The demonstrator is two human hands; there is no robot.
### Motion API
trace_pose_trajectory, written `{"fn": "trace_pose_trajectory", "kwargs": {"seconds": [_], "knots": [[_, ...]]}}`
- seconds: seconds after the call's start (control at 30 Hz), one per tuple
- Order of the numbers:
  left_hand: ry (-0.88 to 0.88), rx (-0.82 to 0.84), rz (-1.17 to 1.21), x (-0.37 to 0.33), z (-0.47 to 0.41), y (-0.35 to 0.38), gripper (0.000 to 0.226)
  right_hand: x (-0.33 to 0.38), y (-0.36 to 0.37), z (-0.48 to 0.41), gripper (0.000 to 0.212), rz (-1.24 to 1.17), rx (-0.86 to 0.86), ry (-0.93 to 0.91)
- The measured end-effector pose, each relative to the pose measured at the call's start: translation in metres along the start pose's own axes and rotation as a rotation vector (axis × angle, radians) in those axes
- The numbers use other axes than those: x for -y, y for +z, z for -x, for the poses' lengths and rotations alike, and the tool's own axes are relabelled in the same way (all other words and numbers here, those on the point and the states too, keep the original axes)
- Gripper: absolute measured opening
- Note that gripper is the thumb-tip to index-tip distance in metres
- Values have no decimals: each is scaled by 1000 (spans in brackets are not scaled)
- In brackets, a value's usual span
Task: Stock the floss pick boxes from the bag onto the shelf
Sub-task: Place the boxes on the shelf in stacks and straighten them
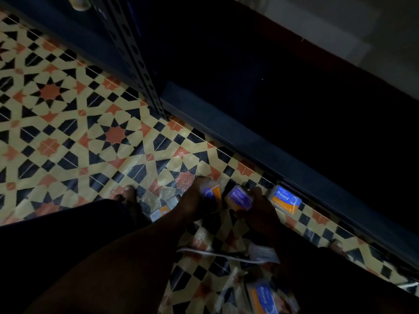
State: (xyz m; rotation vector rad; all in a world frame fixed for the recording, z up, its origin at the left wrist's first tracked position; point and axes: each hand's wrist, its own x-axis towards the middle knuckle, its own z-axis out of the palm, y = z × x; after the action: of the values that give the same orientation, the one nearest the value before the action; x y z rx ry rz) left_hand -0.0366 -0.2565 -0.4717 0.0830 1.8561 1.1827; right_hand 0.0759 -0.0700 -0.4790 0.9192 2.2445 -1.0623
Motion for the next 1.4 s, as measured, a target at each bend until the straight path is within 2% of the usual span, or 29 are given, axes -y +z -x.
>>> {"fn": "trace_pose_trajectory", "kwargs": {"seconds": [0.07,0.1,0.13,0.2,0.27,0.37,0.4,0.47,0.6,0.7,0.8,0.97,1.07,1.23,1.4], "knots": [[-4,11,33,7,-5,-3,51,1,-3,-1,53,-114,15,-12],[-73,1,106,3,-2,-4,58,3,-6,0,49,-140,23,-9],[-97,-25,130,2,1,-6,58,6,-9,2,50,-160,30,-6],[-105,-81,139,-6,11,-7,52,7,-15,9,70,-199,22,-28],[-88,-109,145,-14,21,-10,47,8,-20,17,78,-299,10,8],[-102,-141,117,-21,25,-20,44,16,-26,28,56,-483,-21,116],[-110,-152,112,-25,29,-24,43,20,-28,32,47,-494,-39,129],[-91,-167,91,-31,39,-32,43,28,-33,43,43,-477,-70,122],[-16,-188,37,-50,64,-49,32,49,-50,72,32,-471,-111,18],[78,-166,42,-72,92,-58,29,67,-65,99,37,-468,-161,-119],[92,-131,78,-98,124,-67,34,88,-81,131,35,-494,-171,-208],[309,-142,-17,-150,167,-87,49,128,-110,171,37,-515,-282,-353],[440,-221,-108,-184,192,-100,54,153,-132,193,39,-535,-343,-436],[648,-311,-104,-238,230,-121,36,195,-170,233,42,-558,-465,-614],[872,-356,-78,-298,257,-136,38,239,-214,265,42,-527,-610,-789]]}}
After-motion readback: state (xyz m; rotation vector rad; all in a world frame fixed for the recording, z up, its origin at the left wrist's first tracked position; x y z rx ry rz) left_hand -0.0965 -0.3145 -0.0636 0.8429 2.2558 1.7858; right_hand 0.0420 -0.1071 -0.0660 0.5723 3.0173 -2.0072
